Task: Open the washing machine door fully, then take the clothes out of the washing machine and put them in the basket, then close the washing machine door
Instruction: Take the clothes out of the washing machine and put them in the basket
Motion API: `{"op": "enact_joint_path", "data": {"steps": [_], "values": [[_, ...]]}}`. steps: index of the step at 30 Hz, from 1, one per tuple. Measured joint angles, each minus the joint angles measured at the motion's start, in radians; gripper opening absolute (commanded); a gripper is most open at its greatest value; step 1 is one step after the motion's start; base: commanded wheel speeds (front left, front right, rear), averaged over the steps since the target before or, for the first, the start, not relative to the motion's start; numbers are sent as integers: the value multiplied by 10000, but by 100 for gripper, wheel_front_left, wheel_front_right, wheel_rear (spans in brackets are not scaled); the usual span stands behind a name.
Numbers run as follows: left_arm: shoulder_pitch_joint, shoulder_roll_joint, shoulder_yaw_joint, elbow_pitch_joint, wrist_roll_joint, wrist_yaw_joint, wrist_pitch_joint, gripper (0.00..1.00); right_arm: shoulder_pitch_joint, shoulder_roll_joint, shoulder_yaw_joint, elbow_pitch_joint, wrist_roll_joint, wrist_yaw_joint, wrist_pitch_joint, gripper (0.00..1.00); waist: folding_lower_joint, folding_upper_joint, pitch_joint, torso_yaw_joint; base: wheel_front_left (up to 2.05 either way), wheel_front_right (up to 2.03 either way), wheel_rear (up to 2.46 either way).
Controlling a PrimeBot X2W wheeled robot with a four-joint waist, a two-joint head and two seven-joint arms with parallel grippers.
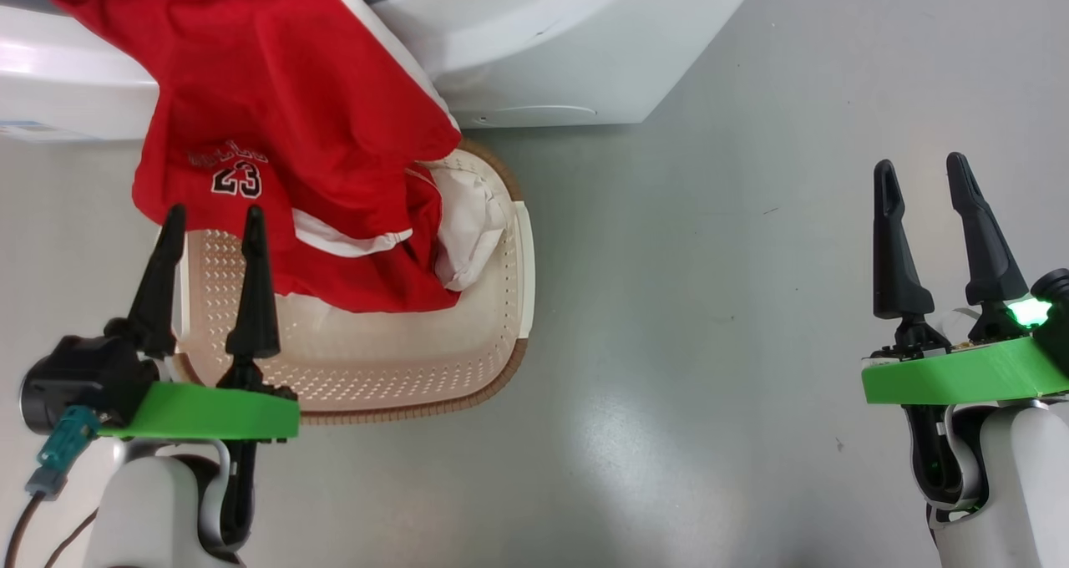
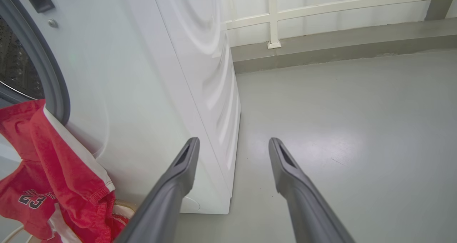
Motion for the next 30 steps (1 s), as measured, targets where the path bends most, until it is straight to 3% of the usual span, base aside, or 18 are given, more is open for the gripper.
{"op": "enact_joint_path", "data": {"steps": [19,30], "values": [[-94,-31,-115,-119,-48,0,0,100,158,2,0,-4,0,0,0,100,-1,0,127,-55,0,0,0],[-1681,-73,-474,1337,6,0,0,100,112,4,10,-4,2,0,0,100,-1,0,312,-97,0,0,0]]}}
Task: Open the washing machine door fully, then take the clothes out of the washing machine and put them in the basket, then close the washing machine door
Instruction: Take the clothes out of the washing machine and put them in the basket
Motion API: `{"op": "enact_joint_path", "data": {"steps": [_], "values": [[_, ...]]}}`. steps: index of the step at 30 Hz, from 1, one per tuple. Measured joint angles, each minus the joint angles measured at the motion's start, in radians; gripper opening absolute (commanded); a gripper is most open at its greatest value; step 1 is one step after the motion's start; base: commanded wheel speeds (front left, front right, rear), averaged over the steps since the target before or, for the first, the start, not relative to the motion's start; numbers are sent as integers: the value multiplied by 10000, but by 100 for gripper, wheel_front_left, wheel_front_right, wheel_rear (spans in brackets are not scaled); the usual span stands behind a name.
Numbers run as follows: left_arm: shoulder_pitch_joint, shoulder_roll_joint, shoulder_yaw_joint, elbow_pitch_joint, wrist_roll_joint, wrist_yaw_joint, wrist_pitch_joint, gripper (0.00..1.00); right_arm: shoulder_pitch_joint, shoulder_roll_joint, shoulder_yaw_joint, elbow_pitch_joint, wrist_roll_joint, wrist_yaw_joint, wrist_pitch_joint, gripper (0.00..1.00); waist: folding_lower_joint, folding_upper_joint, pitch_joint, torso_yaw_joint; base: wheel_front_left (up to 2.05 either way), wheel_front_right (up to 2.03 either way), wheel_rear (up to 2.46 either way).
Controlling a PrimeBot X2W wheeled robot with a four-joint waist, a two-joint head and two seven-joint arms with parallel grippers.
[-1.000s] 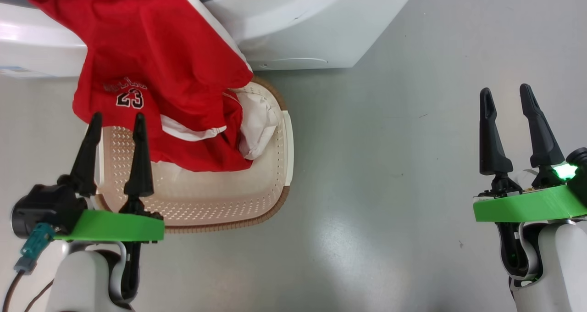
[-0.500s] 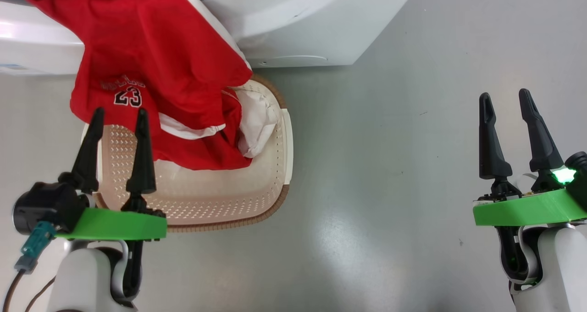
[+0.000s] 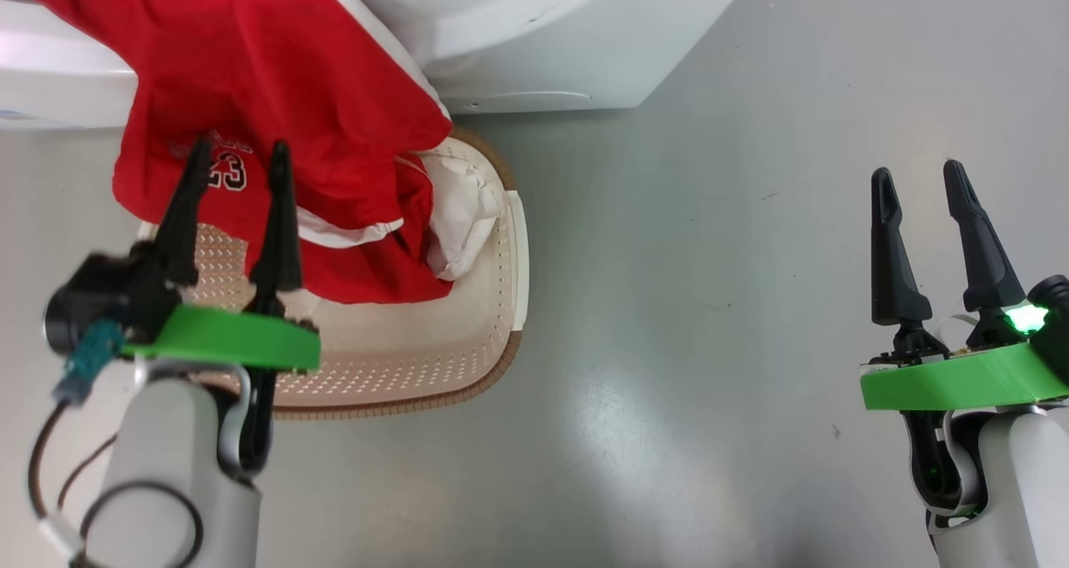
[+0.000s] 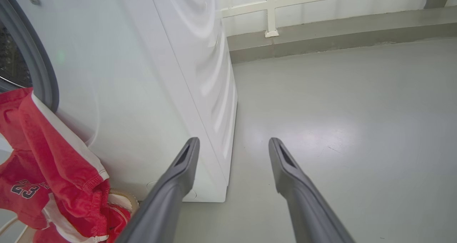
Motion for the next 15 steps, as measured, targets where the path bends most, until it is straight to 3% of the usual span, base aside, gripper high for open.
{"op": "enact_joint_path", "data": {"steps": [15], "values": [[-2525,347,251,2986,31,0,0,100,-166,-2,295,2,159,0,0,100,0,0,298,-484,0,0,0]]}}
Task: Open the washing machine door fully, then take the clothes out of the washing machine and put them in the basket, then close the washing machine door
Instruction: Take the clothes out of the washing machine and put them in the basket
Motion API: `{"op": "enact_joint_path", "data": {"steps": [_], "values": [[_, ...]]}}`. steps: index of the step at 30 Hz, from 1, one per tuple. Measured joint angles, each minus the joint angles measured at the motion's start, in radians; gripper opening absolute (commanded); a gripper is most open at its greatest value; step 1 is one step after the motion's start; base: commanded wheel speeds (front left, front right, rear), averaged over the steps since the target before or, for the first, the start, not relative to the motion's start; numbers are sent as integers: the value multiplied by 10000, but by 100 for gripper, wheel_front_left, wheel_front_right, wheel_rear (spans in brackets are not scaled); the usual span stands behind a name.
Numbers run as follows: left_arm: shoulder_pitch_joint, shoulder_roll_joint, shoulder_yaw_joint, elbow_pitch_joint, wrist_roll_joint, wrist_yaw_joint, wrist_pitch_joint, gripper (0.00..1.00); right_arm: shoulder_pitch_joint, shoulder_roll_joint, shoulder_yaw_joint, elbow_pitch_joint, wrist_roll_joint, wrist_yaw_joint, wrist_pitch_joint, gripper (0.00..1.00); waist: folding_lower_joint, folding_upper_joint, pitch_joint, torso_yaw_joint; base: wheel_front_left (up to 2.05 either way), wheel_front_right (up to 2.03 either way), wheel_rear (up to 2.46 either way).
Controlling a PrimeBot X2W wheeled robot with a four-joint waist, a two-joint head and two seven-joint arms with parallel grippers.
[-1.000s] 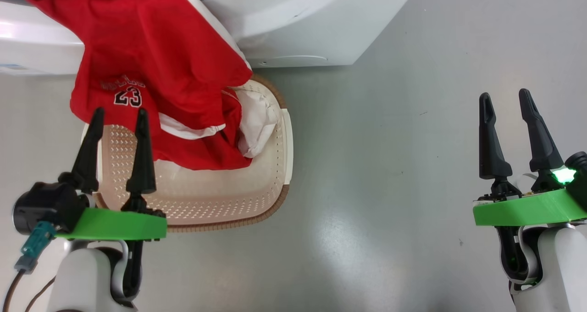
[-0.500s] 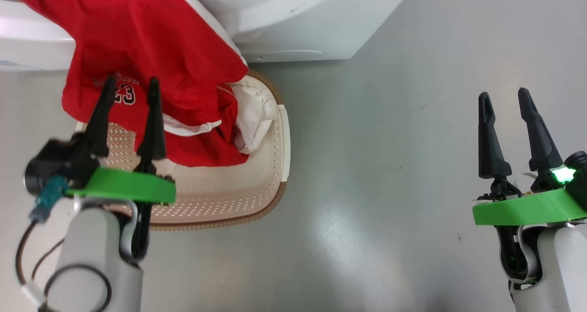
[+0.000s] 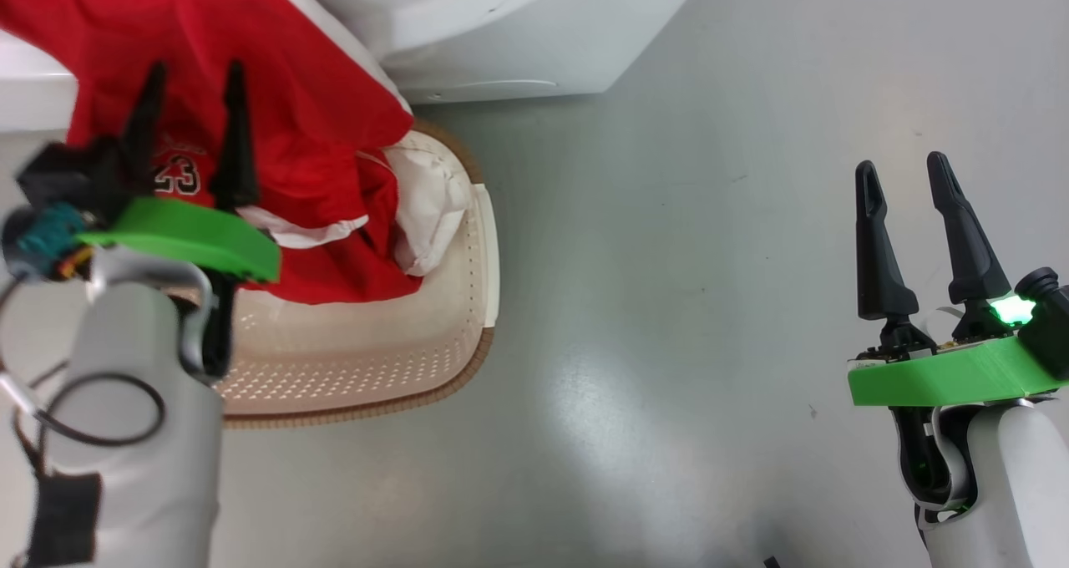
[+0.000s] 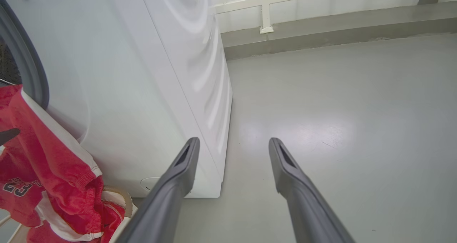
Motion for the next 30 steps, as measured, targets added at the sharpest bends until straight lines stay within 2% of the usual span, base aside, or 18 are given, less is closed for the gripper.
{"op": "enact_joint_path", "data": {"steps": [10,11,12,13,14,16,30], "values": [[-866,171,163,1022,-40,0,0,100,-8,2,82,21,138,0,0,100,0,0,121,-266,0,0,0],[-918,173,150,1087,-40,0,0,91,-10,2,96,23,140,0,0,100,0,0,125,-284,0,0,0],[-981,173,136,1154,-40,0,0,76,-12,2,105,23,159,0,0,100,0,0,129,-299,0,0,0],[-1025,176,127,1191,-42,0,0,46,-14,2,111,25,182,0,0,100,0,0,131,-310,0,0,0],[-1048,180,117,1225,-42,0,0,33,-19,2,115,29,205,0,0,100,0,0,133,-319,0,0,0],[-1055,203,98,1279,-44,0,0,0,-31,2,117,33,211,0,0,100,0,0,134,-329,0,0,0],[-788,174,-102,922,-211,0,0,0,-33,2,35,33,211,0,0,100,0,0,51,-181,0,0,0]]}}
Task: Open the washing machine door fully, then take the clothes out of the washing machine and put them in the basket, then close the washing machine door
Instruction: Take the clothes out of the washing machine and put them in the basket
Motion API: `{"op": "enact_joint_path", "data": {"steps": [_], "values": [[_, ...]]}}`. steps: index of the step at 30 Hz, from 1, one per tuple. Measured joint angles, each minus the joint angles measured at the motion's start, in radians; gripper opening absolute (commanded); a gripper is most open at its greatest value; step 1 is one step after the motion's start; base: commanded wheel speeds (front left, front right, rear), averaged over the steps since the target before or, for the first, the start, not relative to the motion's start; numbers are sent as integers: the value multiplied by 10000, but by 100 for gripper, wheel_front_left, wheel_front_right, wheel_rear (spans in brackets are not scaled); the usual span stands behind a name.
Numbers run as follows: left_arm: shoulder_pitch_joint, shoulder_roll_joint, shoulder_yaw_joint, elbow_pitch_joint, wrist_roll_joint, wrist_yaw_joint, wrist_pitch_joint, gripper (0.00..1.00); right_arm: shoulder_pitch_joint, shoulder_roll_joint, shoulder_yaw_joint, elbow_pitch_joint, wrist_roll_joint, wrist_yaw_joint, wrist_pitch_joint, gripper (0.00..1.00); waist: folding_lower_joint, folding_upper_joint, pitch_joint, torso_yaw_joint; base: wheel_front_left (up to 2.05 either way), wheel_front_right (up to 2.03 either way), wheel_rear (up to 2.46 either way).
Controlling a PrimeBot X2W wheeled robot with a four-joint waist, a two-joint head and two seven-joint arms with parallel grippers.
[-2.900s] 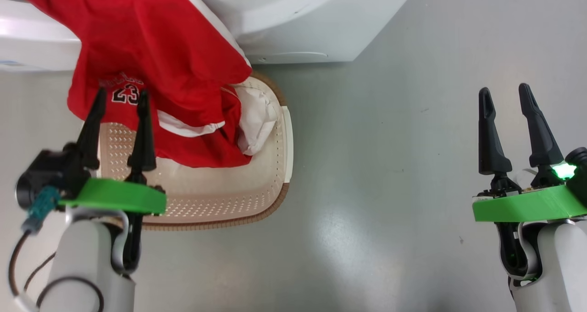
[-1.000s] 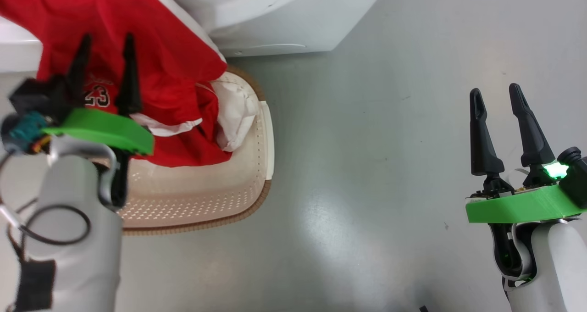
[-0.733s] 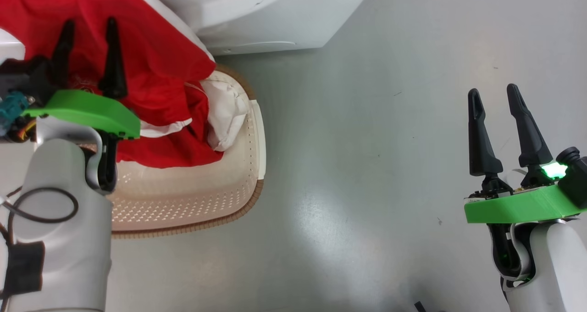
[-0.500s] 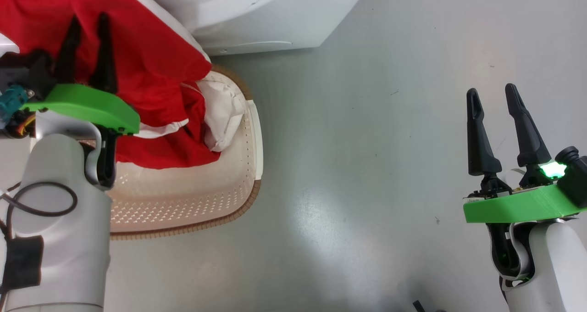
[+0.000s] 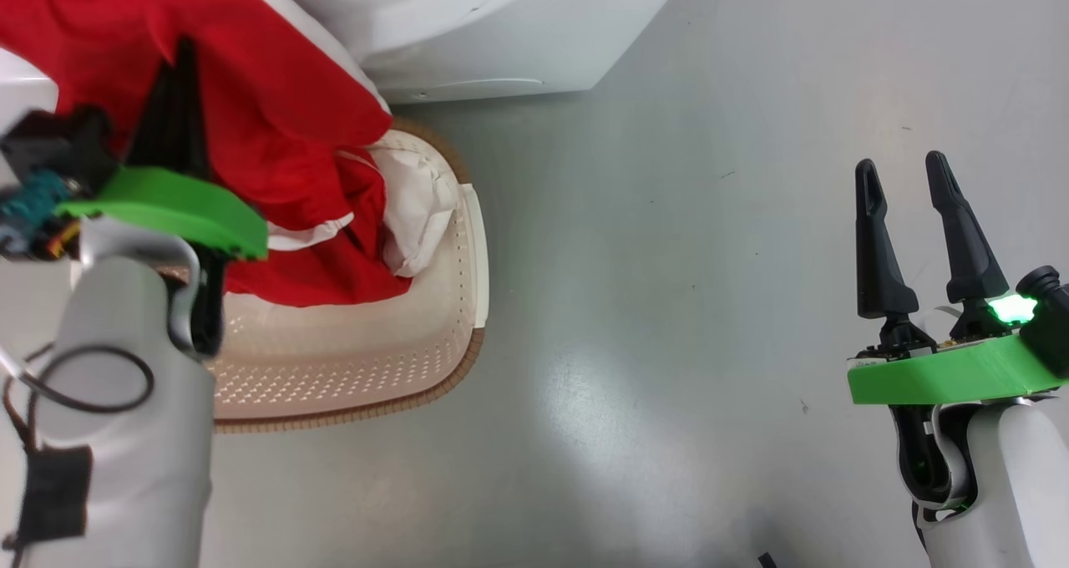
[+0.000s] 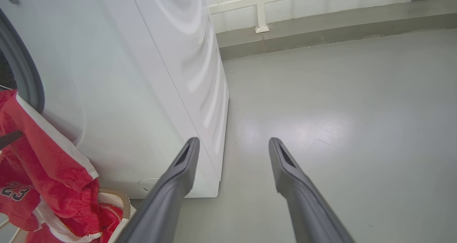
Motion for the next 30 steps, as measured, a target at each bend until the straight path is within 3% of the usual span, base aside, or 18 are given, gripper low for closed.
{"op": "enact_joint_path", "data": {"steps": [15,30], "values": [[1638,-245,-405,111,-146,0,0,0,1,0,-59,-10,-4,0,0,100,0,0,-28,282,0,0,0],[1893,-387,-681,2429,-186,0,2,0,-1,0,-61,-31,-19,0,0,100,0,0,169,260,0,0,0]]}}
